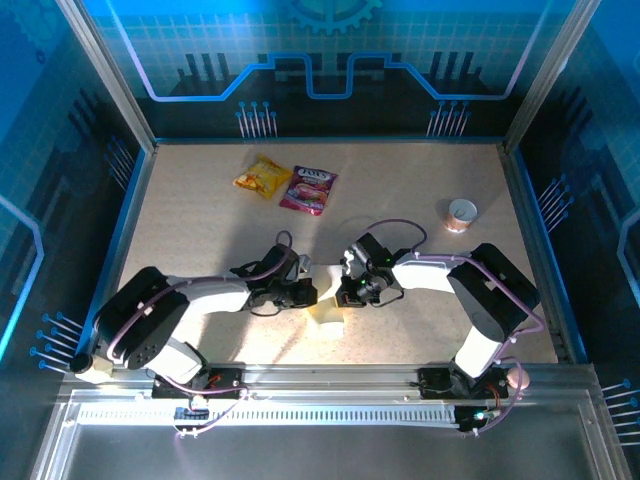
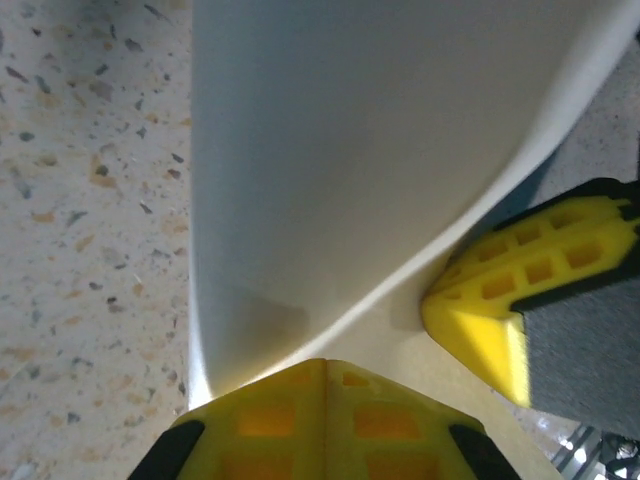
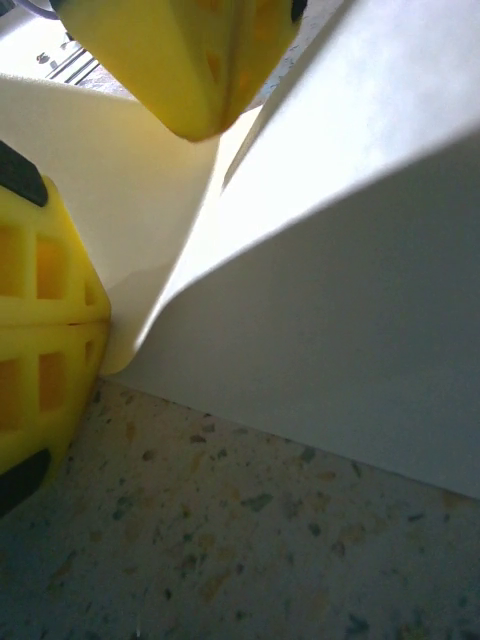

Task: Fold a paper plane with a square sheet of paper (fold left side to right side)

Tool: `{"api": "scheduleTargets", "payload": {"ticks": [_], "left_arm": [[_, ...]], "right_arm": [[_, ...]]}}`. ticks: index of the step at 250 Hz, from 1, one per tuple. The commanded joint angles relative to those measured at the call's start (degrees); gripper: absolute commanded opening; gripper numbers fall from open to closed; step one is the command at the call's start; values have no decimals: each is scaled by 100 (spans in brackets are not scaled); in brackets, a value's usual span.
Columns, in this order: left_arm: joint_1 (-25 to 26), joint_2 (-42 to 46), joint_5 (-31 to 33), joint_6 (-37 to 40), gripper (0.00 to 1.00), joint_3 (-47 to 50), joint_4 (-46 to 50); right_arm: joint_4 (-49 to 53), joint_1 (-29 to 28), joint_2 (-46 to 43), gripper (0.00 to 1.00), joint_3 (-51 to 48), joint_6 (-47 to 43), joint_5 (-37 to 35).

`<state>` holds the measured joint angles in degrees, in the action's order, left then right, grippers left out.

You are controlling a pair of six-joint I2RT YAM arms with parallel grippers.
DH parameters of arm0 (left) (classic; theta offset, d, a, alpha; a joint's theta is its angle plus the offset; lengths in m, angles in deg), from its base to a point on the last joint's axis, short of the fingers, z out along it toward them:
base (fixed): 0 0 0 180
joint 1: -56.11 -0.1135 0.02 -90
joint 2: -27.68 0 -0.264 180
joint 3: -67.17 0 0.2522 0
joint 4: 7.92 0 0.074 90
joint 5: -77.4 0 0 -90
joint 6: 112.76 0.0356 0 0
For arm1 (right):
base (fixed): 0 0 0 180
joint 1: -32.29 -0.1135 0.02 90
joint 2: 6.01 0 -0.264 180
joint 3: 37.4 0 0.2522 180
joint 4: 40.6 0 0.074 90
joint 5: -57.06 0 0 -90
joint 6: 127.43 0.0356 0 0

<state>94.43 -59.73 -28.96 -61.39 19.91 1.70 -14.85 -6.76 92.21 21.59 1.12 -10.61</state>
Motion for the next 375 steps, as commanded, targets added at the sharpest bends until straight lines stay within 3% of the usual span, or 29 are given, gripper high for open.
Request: {"api": "scheduleTargets", "payload": {"ticks": [1,78,183,296,375], "left_arm": [[69,-190,-52,33,6,-161,-129],[136,-368,45,93,5,-104,68],[209,-395,124,127,5,-84,151],[219,-382,137,149,5,-93,121],[215,-314,157,173,5,-36,166]], "right_arm": [[638,-182,563,0,-376,-14,-1046],[468,-200,421,0,-364,-17,-912],[4,-182,-578,0,119,-3,-246],[-518,-112,405,0,705,-7,-97],[-241,-39,756,0,680,-12,-342]]}}
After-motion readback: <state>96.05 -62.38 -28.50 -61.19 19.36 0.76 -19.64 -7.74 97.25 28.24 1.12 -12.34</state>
